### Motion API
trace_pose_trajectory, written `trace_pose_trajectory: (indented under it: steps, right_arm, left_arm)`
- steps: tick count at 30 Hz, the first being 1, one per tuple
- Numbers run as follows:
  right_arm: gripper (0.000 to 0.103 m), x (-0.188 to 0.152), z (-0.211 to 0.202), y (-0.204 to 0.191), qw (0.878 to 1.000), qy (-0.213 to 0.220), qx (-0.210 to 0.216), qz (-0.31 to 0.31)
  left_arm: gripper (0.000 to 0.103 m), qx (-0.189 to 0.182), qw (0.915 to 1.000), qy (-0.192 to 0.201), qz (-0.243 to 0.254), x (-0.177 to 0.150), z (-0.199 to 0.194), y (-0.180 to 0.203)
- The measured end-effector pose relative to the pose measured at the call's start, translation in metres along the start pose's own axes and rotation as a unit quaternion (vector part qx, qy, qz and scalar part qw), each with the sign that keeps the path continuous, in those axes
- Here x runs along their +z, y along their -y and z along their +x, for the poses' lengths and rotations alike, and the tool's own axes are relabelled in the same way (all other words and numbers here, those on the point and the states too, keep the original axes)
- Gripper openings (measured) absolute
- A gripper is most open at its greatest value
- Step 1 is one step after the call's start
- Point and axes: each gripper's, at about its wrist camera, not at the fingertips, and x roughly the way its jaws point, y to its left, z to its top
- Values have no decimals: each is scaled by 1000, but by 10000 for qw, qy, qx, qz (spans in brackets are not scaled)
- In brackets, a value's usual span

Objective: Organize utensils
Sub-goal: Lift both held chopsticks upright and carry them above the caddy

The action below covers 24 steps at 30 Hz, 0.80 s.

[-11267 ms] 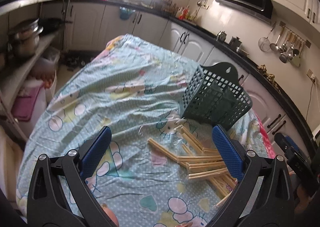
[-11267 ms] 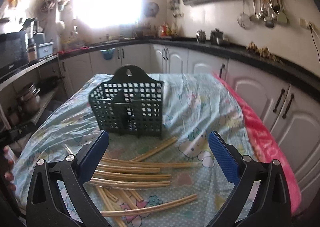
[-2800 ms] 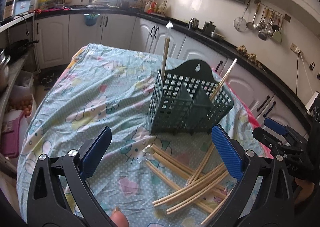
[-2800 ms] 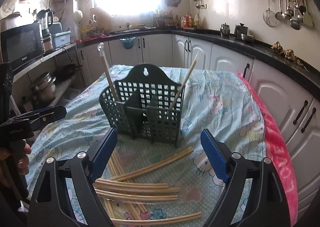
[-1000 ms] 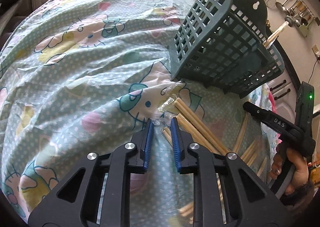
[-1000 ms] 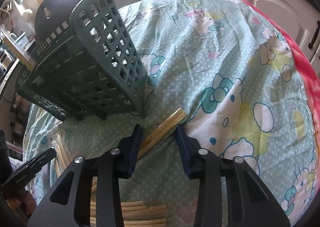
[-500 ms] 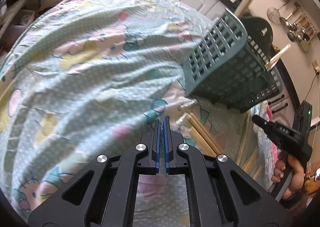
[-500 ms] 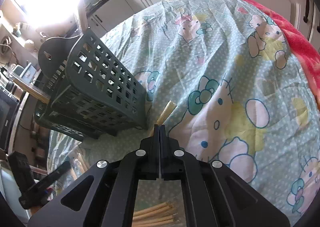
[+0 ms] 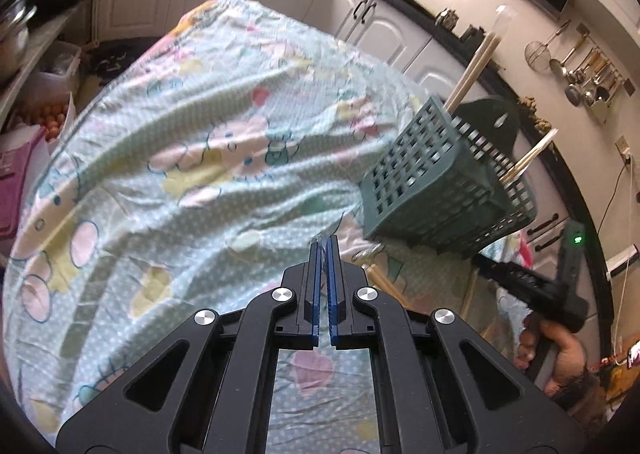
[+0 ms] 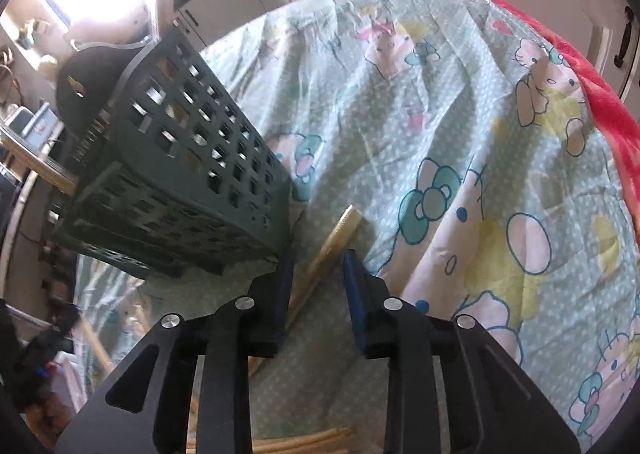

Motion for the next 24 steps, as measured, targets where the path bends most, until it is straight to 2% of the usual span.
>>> trace_pose_trajectory:
  steps: [5,10,14,18,24]
  right_arm:
    - [25,5,6,4,9998,-90,39,199]
    - [14,9,4,22,9975,-109,326,622]
    - [13,15,-9,28,9963,67,485,709]
    - [12,21,-34,24,9966,384,547,488]
    - [10,26,-82,2,9928,1034,548,-270]
  left_arm:
    - [1,-66,9994,307,121,12,-22,10]
    - [1,-122,9981,554,220,24,-37,19]
    - [1,-182,9967,723,316,32,-49,28]
    - [1,-263,9957,798,388,38,-54,36]
    - [1,-383,9936,868,621,43,-59,55]
